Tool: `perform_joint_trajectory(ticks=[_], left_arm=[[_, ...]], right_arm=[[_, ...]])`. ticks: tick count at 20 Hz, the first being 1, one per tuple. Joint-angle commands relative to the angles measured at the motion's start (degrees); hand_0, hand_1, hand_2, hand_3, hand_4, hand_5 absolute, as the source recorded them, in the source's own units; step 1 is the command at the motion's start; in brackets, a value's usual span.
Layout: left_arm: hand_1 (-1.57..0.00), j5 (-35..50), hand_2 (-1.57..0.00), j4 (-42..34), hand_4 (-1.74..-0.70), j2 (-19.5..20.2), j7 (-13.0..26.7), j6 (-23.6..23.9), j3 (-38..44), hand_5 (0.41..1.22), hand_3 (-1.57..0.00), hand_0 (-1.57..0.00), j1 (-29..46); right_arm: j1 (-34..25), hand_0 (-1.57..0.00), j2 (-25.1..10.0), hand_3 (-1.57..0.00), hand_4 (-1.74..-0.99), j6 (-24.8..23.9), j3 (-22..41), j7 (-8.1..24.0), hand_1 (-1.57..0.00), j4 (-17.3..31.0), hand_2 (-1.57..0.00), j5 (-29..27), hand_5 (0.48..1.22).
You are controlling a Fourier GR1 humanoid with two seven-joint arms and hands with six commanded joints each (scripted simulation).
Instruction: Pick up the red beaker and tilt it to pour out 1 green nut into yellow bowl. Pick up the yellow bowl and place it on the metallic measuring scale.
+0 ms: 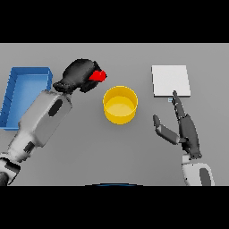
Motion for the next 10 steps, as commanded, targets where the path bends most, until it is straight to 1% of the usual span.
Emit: perform_joint_trajectory(ticks=[1,2,3,4,5,6,7,8,10], left_arm=[[-1.57,-1.98,-1.57,0.98,-1.74,0.52,0.44,-1.0,-1.77,1.183,-1.57,-1.57,-1.52],[-1.57,-3.52,-1.57,1.84,-1.74,0.75,0.66,-2.0,-3.5,1.191,-1.57,-1.57,-2.65],[-1.57,-5.03,-1.57,2.39,-1.74,0.8,1.12,-3.17,-5.37,1.197,-1.57,-1.57,-3.5],[-1.57,-6.62,-1.57,3.17,-1.69,1.32,1.03,-4.33,-7.2,1.202,-1.57,-1.57,-4.21],[-1.57,-8.45,-1.57,3.6,-1.7,1.4,1.84,-5.51,-8.94,1.205,-1.49,-1.57,-5.5],[-1.57,-10.35,-1.57,4.3,-1.7,1.77,1.08,-6.64,-10.69,1.209,-1.44,-1.57,-6.94],[-1.57,-11.98,-1.57,5.53,-1.71,1.64,0.94,-7.79,-12.03,1.211,-1.38,-1.57,-8.82],[-1.57,-13.63,-1.57,6.47,-1.71,1.77,0.34,-9.21,-13.73,1.213,-1.36,-1.57,-10.2],[-1.57,-15.81,-1.57,7.36,-1.72,2.28,-1.97,-11.32,-16.15,1.216,-1.33,-1.57,-12.62]], right_arm=[[0.74,0.0,0.55,0.0,-1.183,-0.07,0.72,-0.72,0.0,-0.41,0.0,0.39,0.673],[-0.14,0.0,0.69,0.0,-1.182,-0.27,0.4,0.06,0.0,-0.29,0.0,0.2,0.674],[0.26,0.0,0.88,0.0,-1.187,-0.29,0.78,0.05,0.0,-0.15,0.0,0.56,0.676],[0.01,0.0,0.71,0.0,-1.191,-0.24,0.46,0.7,0.0,-0.33,0.0,0.28,0.675],[0.16,0.0,0.79,0.0,-1.19,-0.23,0.41,0.51,0.0,-0.4,0.0,0.08,0.675],[0.31,0.0,0.53,0.0,-1.191,-0.16,0.11,0.44,0.0,-0.57,0.0,-0.18,0.675],[0.49,0.0,1.34,0.0,-1.195,-0.26,0.39,0.84,0.0,-0.27,0.0,-0.4,0.671],[0.89,0.0,1.61,0.0,-1.196,-0.03,0.11,0.31,0.0,-0.15,0.0,-1.23,0.666],[0.96,0.0,1.91,0.0,-1.202,0.36,-0.01,0.64,0.0,-0.15,0.0,-2.12,0.651]])
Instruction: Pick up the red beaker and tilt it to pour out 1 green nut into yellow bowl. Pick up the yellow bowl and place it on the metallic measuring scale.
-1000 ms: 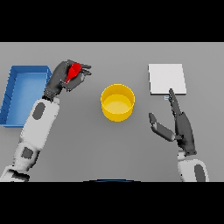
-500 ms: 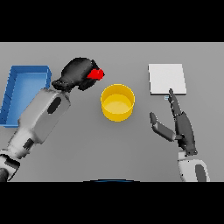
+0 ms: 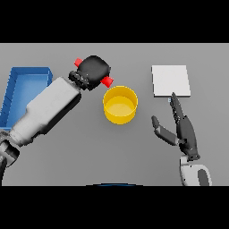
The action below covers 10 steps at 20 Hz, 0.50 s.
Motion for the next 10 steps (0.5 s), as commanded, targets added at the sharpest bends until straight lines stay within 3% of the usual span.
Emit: perform_joint_trajectory(ticks=[1,5,10], left_arm=[[-1.57,-1.13,-1.57,0.43,-1.72,0.04,-0.59,-0.8,-1.17,1.217,-1.29,-1.57,-0.94],[-1.57,-5.35,-1.57,3.89,-1.73,-1.31,-5.13,-1.42,-5.88,1.219,-1.46,-1.57,-4.71],[-1.57,-11.6,-1.57,5.24,-1.73,-0.86,-9.07,-1.87,-12.23,1.22,-1.53,-1.57,-8.95]], right_arm=[[0.27,0.0,0.1,0.0,-1.206,-0.08,-0.31,-0.34,0.0,0.27,0.0,-0.36,0.639],[-0.11,0.0,-0.09,0.0,-1.221,-0.81,-0.09,-0.76,0.0,0.19,0.0,0.91,0.61],[0.08,0.0,0.7,0.0,-1.185,-2.25,0.42,-1.33,0.0,-0.23,0.0,2.33,0.575]])
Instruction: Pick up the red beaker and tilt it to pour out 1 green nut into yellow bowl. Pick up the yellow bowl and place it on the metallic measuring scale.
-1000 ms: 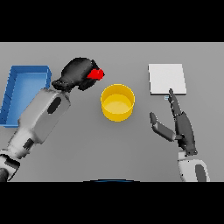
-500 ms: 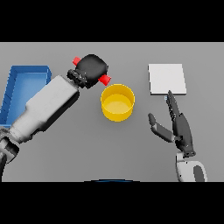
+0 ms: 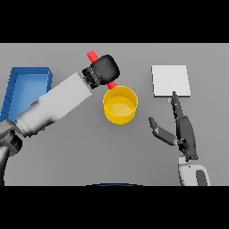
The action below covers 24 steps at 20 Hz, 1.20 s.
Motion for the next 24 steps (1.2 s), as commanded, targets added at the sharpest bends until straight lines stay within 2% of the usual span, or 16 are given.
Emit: perform_joint_trajectory(ticks=[1,2,4,6,7,9,11,14,16,18,21,24], left_arm=[[-1.57,-1.23,-1.57,0.08,-1.74,-0.36,0.09,0.14,-1.07,1.221,-1.54,-1.57,-0.79],[-1.57,-2.65,-1.57,0.46,-1.74,-0.19,-0.84,0.27,-2.5,1.221,-1.55,-1.57,-1.54],[-1.57,-4.45,-1.57,0.21,-1.74,0.18,-2.44,-0.39,-4.6,1.221,-1.56,-1.57,-2.75],[-1.57,-6.65,-1.57,0.99,-1.74,-0.43,-2.43,0.46,-6.88,1.221,-1.56,-1.57,-2.86],[-1.57,-7.73,-1.57,1.15,-1.74,-0.15,-2.72,0.5,-7.79,1.221,-1.56,-1.57,-3.63],[-1.57,-9.32,-1.57,0.62,-1.73,-0.19,-4.23,1.08,-9.7,1.221,-1.57,-1.57,-4.18],[-1.57,-11.2,-1.57,1.92,-1.73,-0.67,-4.07,2.01,-11.08,1.221,-1.57,-1.57,-5.28],[-1.57,-13.95,-1.57,2.42,-1.73,-1.75,-3.77,2.07,-13.31,1.221,-1.57,-1.57,-7.47],[-1.57,-15.29,-1.57,2.96,-1.73,-1.81,-6.12,2.63,-14.37,1.221,-1.57,-1.57,-10.8],[-1.57,-15.9,-1.57,4.64,-1.73,-1.82,-8.33,2.69,-14.2,1.221,-1.57,-1.57,-15.33],[-1.57,-15.42,-1.57,7.8,-1.73,-0.11,-9.07,3.15,-11.57,1.221,-1.57,-1.57,-21.38],[-1.57,-12.37,-1.57,14.11,-1.72,2.8,-8.22,6.34,-5.45,1.221,-1.57,-1.57,-25.93]], right_arm=[[-0.23,0.0,-0.42,0.0,-1.173,-0.34,-0.17,0.36,0.0,-0.09,0.0,0.58,0.572],[0.23,0.0,-0.34,0.0,-1.16,-0.11,0.07,-0.41,0.0,0.08,0.0,0.53,0.569],[-0.63,0.0,-0.26,0.0,-1.148,0.06,-0.34,-0.02,0.0,0.39,0.0,-0.19,0.566],[-0.26,0.0,-0.72,0.0,-1.135,0.51,-1.07,-0.26,0.0,0.39,0.0,-1.27,0.567],[-0.69,0.0,-0.46,0.0,-1.13,0.33,-0.88,0.27,0.0,0.71,0.0,-0.99,0.565],[-0.1,0.0,0.02,0.0,-1.132,-0.21,0.07,-0.61,0.0,0.48,0.0,0.38,0.573],[0.48,0.0,0.32,0.0,-1.136,-0.16,0.44,-1.23,0.0,0.05,0.0,0.46,0.579],[0.24,0.0,-0.46,0.0,-1.13,0.07,-0.3,-0.54,0.0,-0.12,0.0,-0.06,0.577],[0.17,0.0,-0.66,0.0,-1.133,-0.09,-0.77,-0.88,0.0,-0.51,0.0,-0.42,0.575],[-0.34,0.0,0.64,0.0,-1.137,-0.66,0.06,1.15,0.0,0.09,0.0,0.31,0.568],[-0.27,0.0,-0.18,0.0,-1.133,-0.6,-0.06,0.2,0.0,-0.12,0.0,0.81,0.557],[-0.88,0.0,-0.04,0.0,-1.128,0.11,-0.21,-1.32,0.0,0.34,0.0,-0.43,0.554]])
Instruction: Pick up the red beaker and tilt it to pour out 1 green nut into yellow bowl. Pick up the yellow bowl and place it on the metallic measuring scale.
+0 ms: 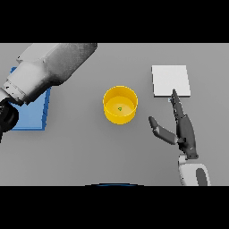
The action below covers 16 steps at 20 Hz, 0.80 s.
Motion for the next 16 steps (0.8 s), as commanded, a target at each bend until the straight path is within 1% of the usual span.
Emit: perform_joint_trajectory(ticks=[1,2,3,4,7,8,9,12,14,15,16], left_arm=[[-1.57,1.61,-1.57,2.09,-1.72,0.57,1.4,-0.08,2.61,1.221,-1.57,-1.57,-1.25],[-1.57,3.8,-1.57,4.4,-1.73,0.94,2.58,-1.57,5.58,1.221,-1.57,-1.57,-2.66],[-1.57,6.54,-1.57,6.67,-1.73,1.88,4.15,-2.79,9.12,1.221,-1.57,-1.57,-3.27],[-1.57,10.95,-1.57,8.91,-1.73,3.27,6.05,-4.68,14.3,1.221,-1.52,-1.57,-3.6],[-1.57,23.1,-1.57,14.76,-1.74,8.4,10.19,-5.6,28.1,1.221,-1.51,-1.57,-2.59],[-1.57,27.09,-1.57,16.39,-1.74,10.21,10.1,-5.46,32.2,1.221,-1.52,-1.57,-1.69],[-1.57,29.92,-1.57,17.75,-1.74,11.49,10.68,-4.53,35.01,1.221,-1.53,-1.57,-0.32],[-1.57,38.38,-1.57,19.45,-1.74,15.13,13.15,-0.73,42.64,1.221,-1.55,-1.57,5.53],[-1.57,41.98,-1.57,19.59,-1.74,15.19,19.12,3.34,45.01,1.221,-1.56,-1.57,10.92],[-1.57,43.15,-1.57,18.82,-1.74,15.52,20.79,5.82,45.67,1.221,-1.56,-1.57,13.37],[-1.57,45.82,-1.57,17.95,-1.74,15.53,21.17,8.27,47.56,1.221,-1.56,-1.57,16.22]], right_arm=[[-0.4,0.0,0.32,0.0,-1.117,0.02,0.18,0.74,0.0,0.04,0.0,-0.07,0.554],[-0.21,0.0,0.43,0.0,-1.105,0.74,0.13,0.05,0.0,0.39,0.0,-1.01,0.559],[-0.56,0.0,0.02,0.0,-1.104,0.76,0.08,-0.03,0.0,0.63,0.0,-0.69,0.563],[-0.31,0.0,-0.15,0.0,-1.102,1.23,0.31,-0.95,0.0,0.77,0.0,-0.83,0.572],[-1.19,0.0,-0.57,0.0,-1.114,1.39,0.16,0.02,0.0,1.0,0.0,-0.92,0.578],[-1.78,0.0,-0.45,0.0,-1.116,1.59,0.11,0.48,0.0,1.13,0.0,-1.35,0.582],[-1.5,0.0,-0.79,0.0,-1.121,1.39,0.28,-0.38,0.0,1.22,0.0,-0.64,0.588],[-2.28,0.0,-1.24,0.0,-1.127,1.21,0.31,0.24,0.0,1.99,0.0,0.05,0.606],[-2.18,0.0,-1.36,0.0,-1.132,1.44,0.75,-0.73,0.0,2.24,0.0,0.45,0.621],[-2.04,0.0,-1.49,0.0,-1.138,1.46,0.82,-0.69,0.0,1.78,0.0,0.55,0.626],[-2.17,0.0,-2.17,0.0,-1.142,1.94,0.29,-0.4,0.0,2.16,0.0,0.02,0.628]])
